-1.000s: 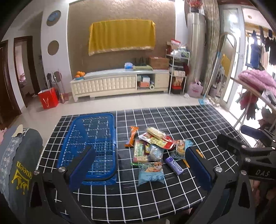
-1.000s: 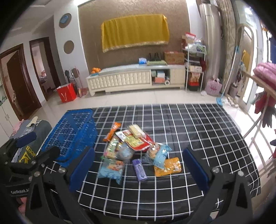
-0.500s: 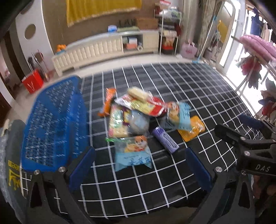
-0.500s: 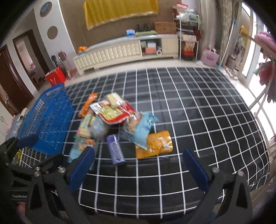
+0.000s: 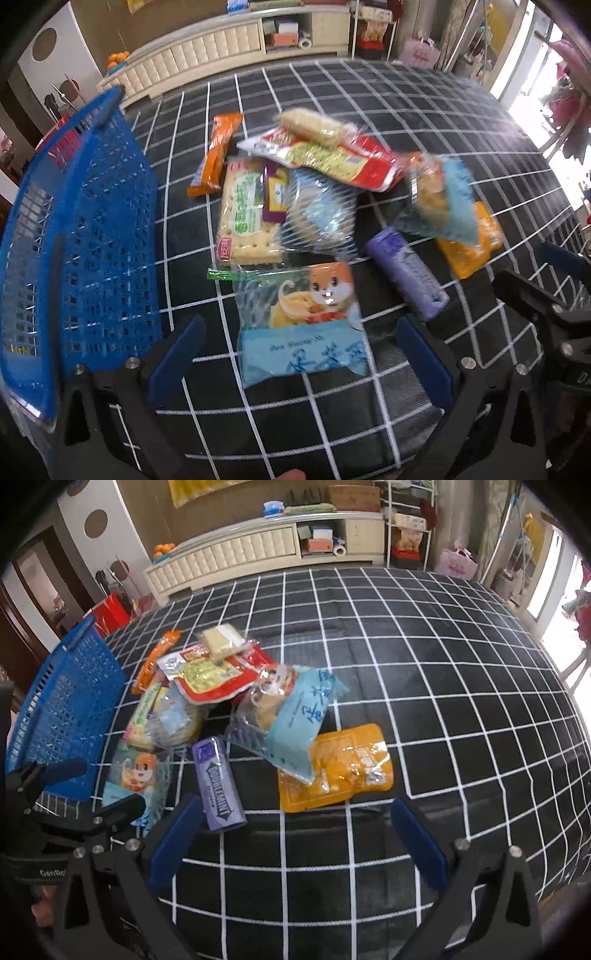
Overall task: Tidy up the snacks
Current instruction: 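Grasp the cartoon-dog bread bag with left tool while right tool grasps purple gum pack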
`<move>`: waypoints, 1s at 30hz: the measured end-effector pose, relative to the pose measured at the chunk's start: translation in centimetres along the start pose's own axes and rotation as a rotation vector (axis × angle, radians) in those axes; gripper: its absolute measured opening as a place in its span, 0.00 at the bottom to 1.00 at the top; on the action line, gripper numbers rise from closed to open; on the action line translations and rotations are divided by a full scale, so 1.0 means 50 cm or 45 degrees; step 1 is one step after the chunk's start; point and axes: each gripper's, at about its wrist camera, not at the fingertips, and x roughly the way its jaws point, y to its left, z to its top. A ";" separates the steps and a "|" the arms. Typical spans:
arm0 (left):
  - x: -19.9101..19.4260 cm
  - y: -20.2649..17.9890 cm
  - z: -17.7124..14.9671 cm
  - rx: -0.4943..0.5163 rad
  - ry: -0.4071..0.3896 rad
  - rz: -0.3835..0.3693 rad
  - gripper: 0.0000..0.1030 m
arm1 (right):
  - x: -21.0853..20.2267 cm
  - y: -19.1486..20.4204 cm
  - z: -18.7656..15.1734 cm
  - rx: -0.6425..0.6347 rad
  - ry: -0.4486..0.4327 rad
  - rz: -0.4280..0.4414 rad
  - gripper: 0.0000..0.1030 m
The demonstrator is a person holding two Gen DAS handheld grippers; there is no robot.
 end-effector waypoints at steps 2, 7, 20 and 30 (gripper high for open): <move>0.021 0.007 0.004 0.007 0.017 -0.012 1.00 | 0.005 -0.002 0.000 0.002 0.011 -0.004 1.00; 0.063 0.010 0.015 0.000 0.049 -0.059 1.00 | 0.002 -0.011 -0.003 -0.009 0.020 -0.046 1.00; 0.047 0.011 0.001 -0.053 0.017 -0.101 0.64 | -0.023 0.032 0.006 -0.096 0.003 0.012 1.00; -0.048 0.029 -0.031 -0.043 -0.135 0.043 0.63 | 0.026 0.099 0.014 -0.297 0.085 0.046 0.68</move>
